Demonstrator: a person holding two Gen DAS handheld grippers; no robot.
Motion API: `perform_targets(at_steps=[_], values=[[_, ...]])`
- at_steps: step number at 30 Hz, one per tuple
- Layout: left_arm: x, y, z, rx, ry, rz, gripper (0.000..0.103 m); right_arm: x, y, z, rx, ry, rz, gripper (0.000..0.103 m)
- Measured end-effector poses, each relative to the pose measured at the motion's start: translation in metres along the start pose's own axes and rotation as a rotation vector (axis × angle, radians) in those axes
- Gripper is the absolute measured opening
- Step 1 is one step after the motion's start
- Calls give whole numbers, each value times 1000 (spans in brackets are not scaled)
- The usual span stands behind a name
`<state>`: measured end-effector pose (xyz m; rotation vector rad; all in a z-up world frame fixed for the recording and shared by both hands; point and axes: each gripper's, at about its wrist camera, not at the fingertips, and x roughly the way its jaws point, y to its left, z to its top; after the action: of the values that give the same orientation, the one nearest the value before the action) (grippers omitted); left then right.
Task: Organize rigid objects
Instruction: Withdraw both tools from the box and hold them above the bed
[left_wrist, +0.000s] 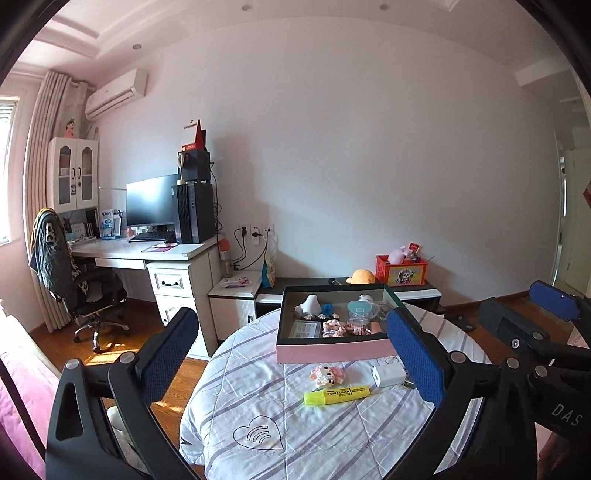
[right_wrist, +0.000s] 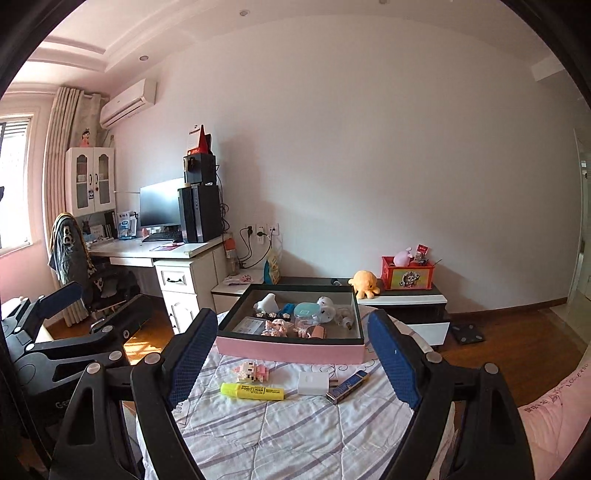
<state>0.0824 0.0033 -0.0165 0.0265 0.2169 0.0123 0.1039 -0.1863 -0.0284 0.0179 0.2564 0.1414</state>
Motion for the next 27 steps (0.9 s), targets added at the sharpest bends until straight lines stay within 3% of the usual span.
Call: perform_targets(at_steps=[7,17,27], values=[[-19,-6,3,10,-29,-16,103,-31,-1,0,-3,-34,-30,85],[-27,-13,3,15,-33,-31,103,-43,-7,0,9,-41,-50,85],[3,-18,-7,27,28,-30,103,-28,-10,-7,26,0,-50,85]])
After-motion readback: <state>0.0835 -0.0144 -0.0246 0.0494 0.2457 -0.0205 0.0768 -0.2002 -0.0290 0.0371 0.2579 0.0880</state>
